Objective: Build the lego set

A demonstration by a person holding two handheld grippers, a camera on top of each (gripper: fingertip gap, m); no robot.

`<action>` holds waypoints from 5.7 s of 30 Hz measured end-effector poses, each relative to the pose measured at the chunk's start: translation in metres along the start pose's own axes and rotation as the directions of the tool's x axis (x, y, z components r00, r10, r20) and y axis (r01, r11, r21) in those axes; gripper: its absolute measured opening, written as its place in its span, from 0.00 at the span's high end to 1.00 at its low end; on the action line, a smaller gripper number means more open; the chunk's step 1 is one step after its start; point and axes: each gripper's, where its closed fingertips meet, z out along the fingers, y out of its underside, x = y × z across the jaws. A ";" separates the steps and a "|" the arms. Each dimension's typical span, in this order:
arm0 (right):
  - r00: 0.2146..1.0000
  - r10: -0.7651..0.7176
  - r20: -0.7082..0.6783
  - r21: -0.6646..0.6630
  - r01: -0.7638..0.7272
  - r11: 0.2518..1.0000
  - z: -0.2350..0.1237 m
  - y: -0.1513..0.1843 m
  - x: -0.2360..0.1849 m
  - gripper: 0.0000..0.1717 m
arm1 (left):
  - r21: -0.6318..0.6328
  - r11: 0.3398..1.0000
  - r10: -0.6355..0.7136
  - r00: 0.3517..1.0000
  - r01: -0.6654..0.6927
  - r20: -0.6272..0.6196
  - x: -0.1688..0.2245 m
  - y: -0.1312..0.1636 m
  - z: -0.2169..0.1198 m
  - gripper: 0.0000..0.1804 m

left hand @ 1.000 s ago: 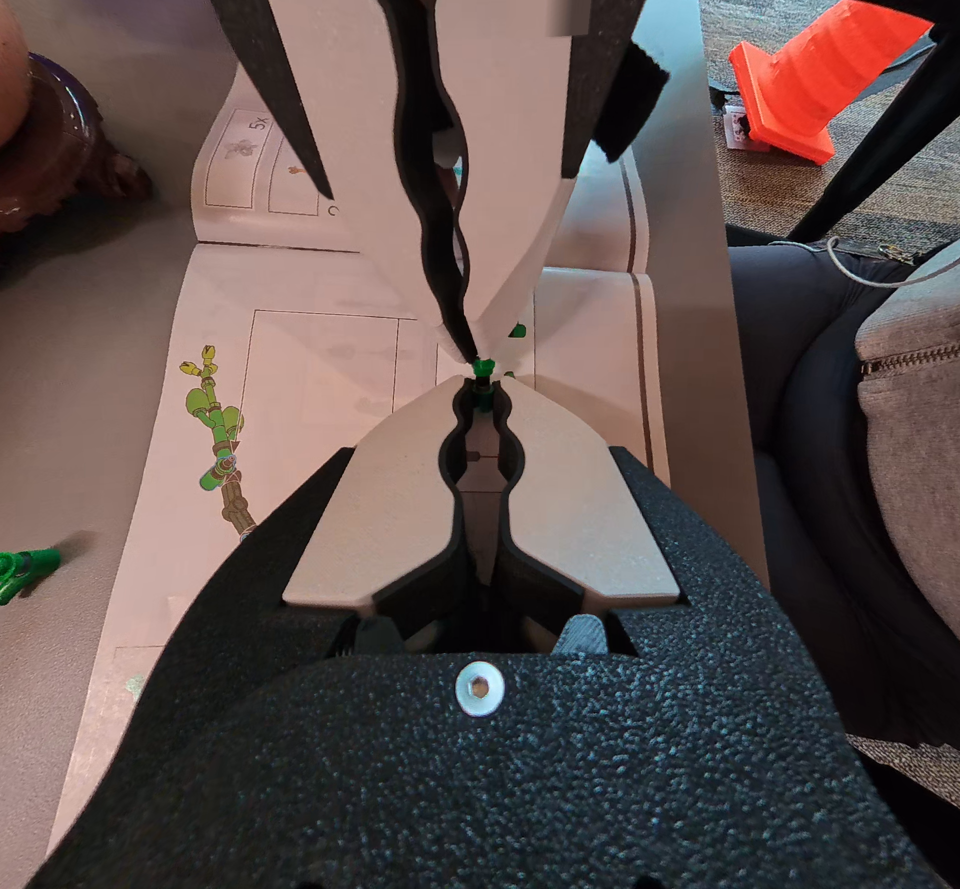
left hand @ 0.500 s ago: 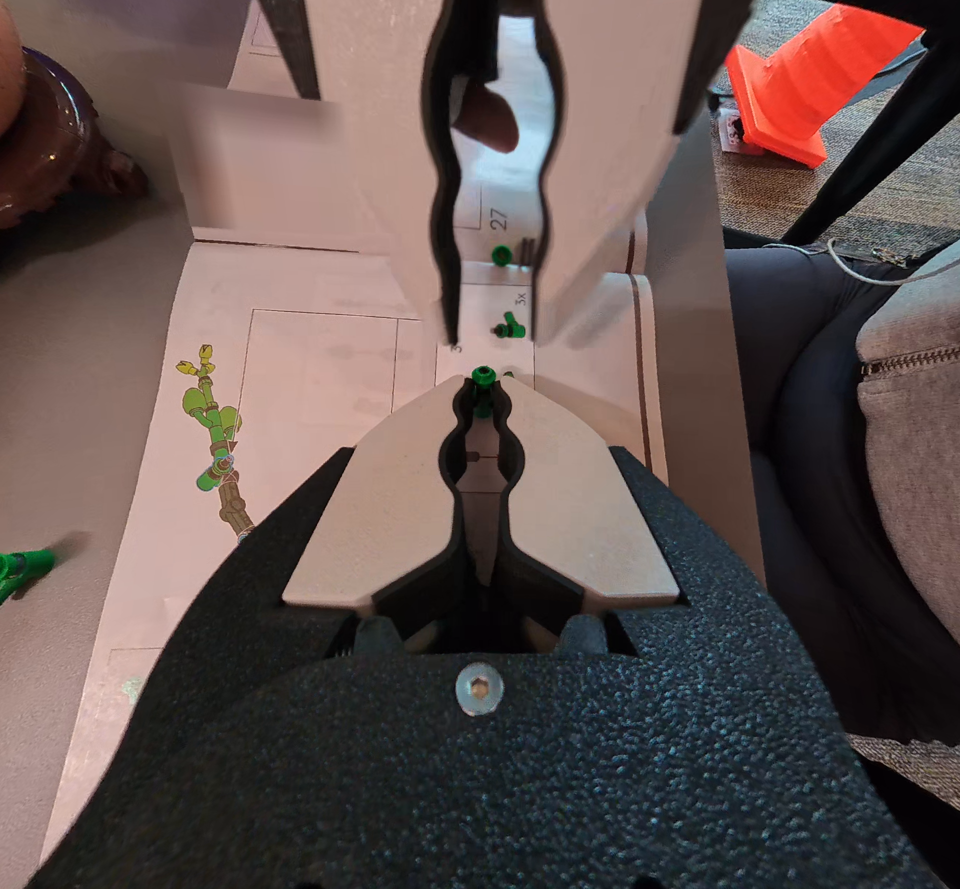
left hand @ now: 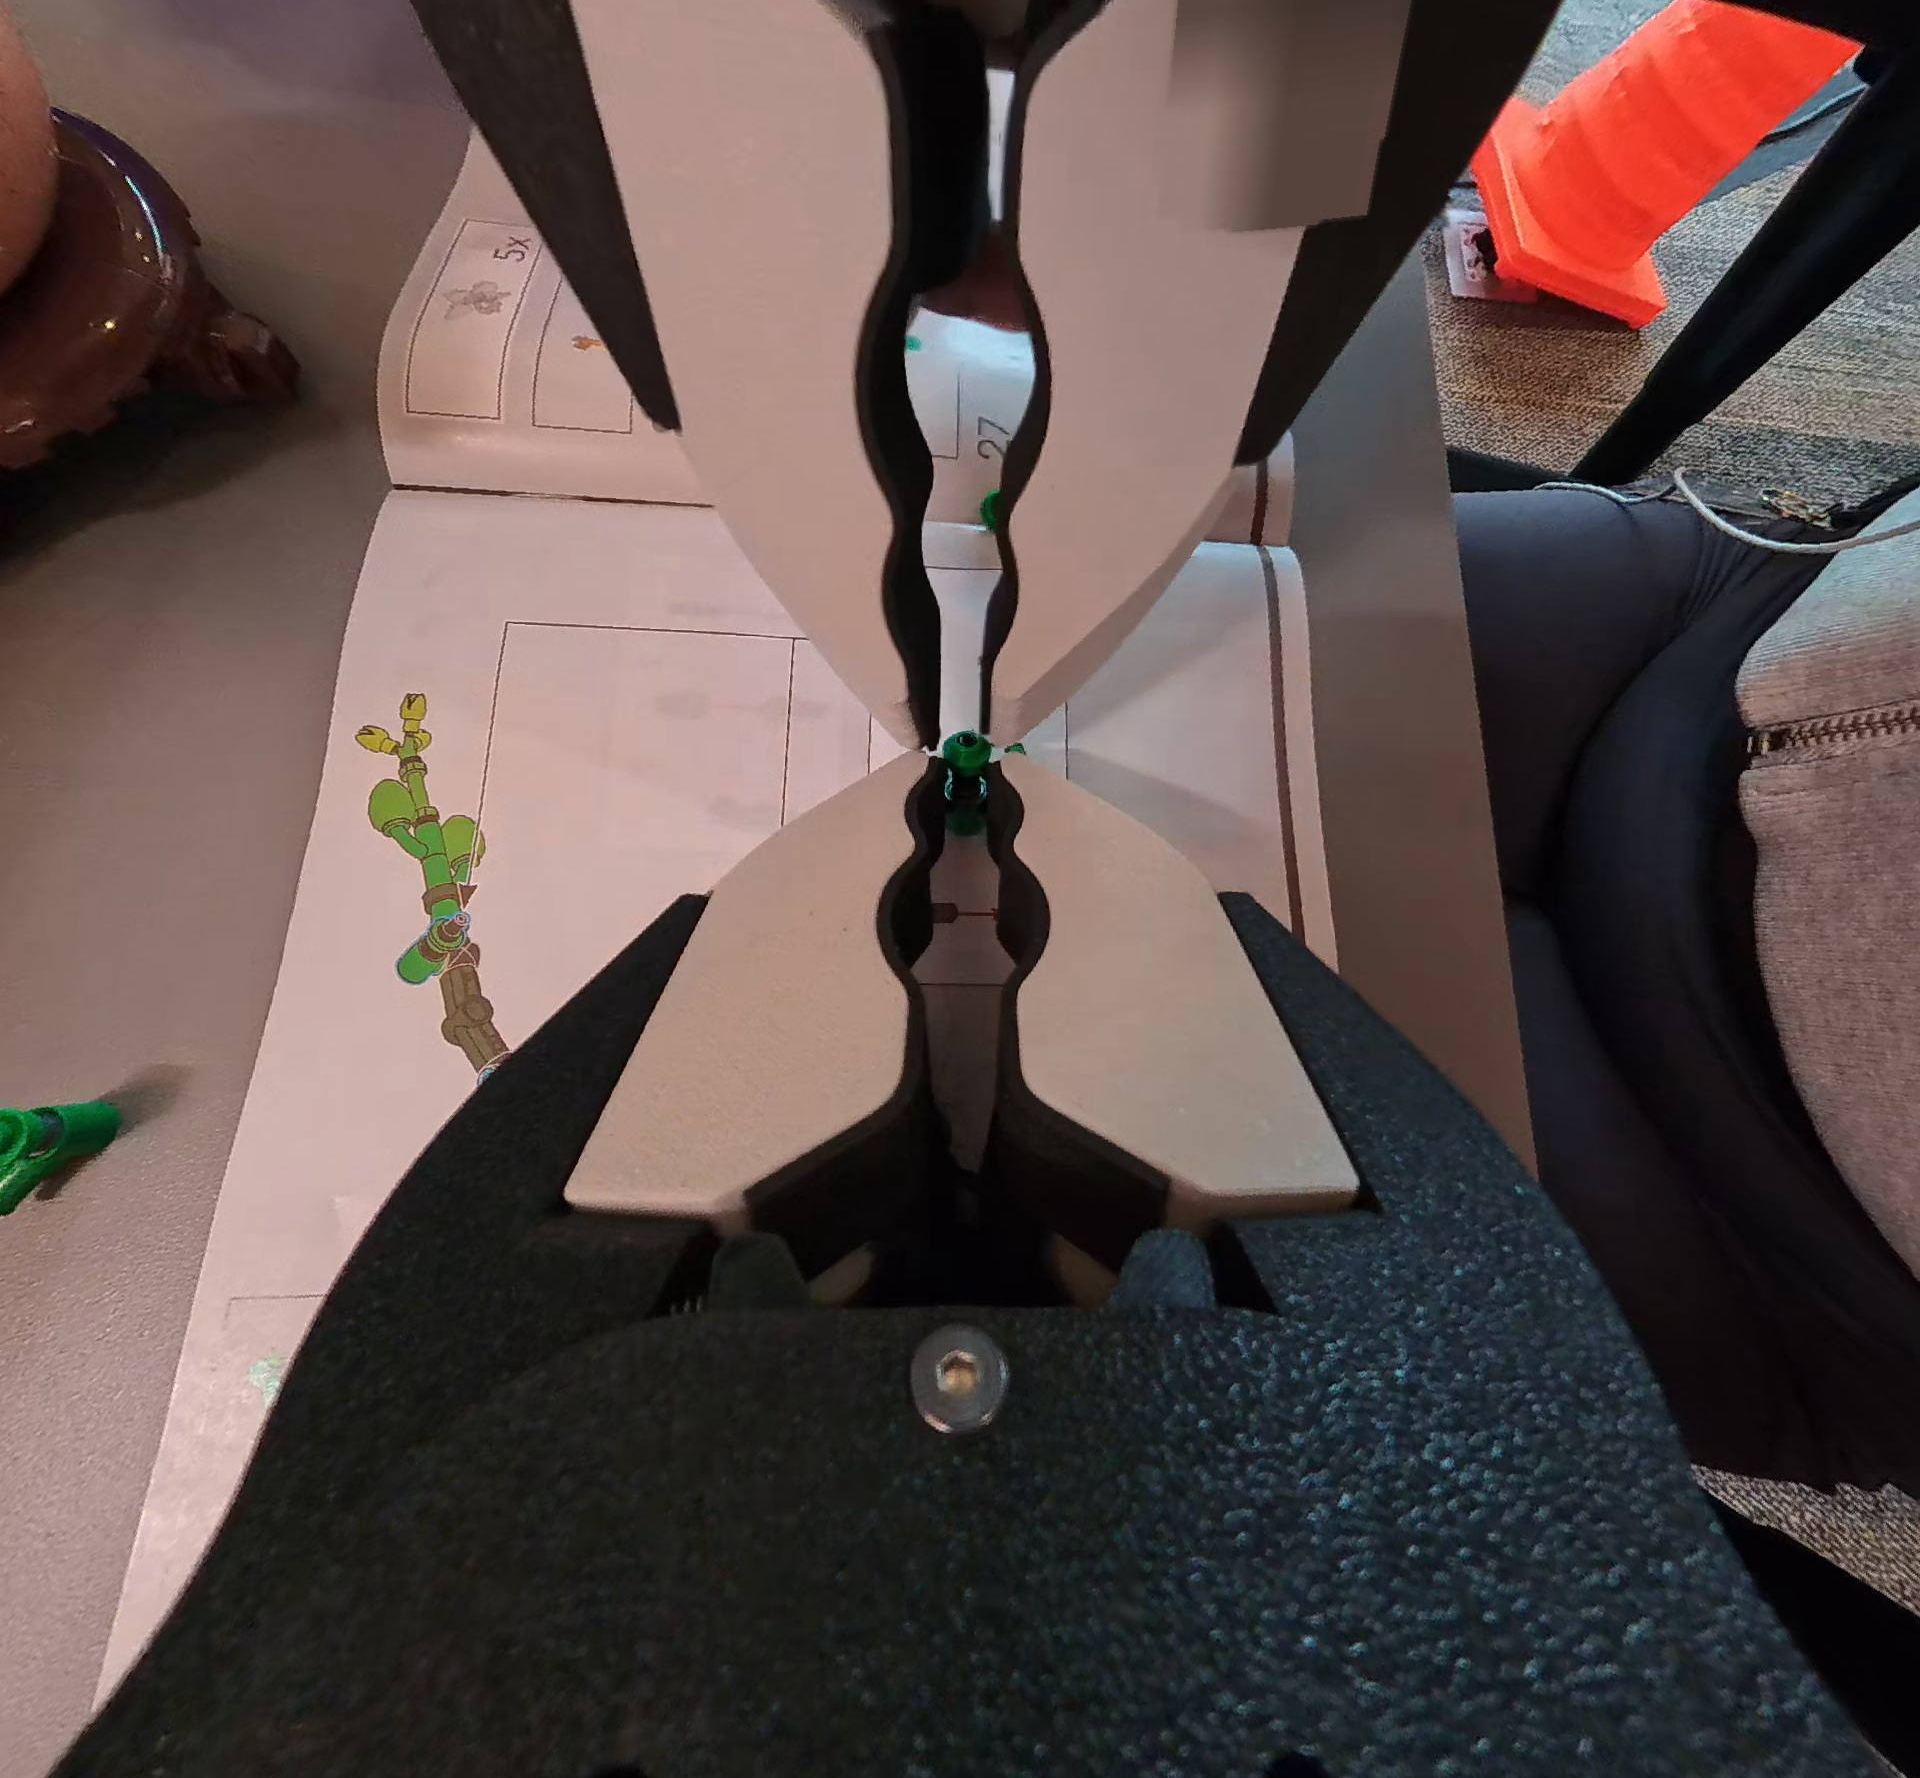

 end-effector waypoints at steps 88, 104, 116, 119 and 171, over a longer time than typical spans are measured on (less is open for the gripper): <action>0.984 -0.158 -0.077 0.166 0.169 0.972 -0.007 0.008 -0.013 0.98 | -0.015 0.998 0.054 0.998 -0.054 -0.031 0.015 -0.004 0.006 0.97; 0.985 -0.145 -0.093 0.071 0.152 0.986 -0.003 0.017 -0.012 0.98 | -0.015 0.998 0.061 0.998 -0.062 -0.031 0.015 -0.004 0.007 0.97; 0.989 -0.124 -0.081 0.098 0.131 0.986 -0.005 0.011 -0.014 0.98 | -0.014 0.997 0.070 0.997 -0.070 -0.044 0.017 -0.004 0.007 0.97; 0.988 -0.127 -0.084 0.084 0.134 0.987 -0.004 0.011 -0.014 0.98 | -0.015 0.997 0.070 0.997 -0.071 -0.044 0.017 -0.004 0.007 0.97; 0.986 -0.063 -0.152 0.118 0.081 0.990 -0.006 0.018 -0.015 0.92 | -0.014 0.998 0.052 0.994 -0.054 -0.100 0.023 -0.006 0.009 0.96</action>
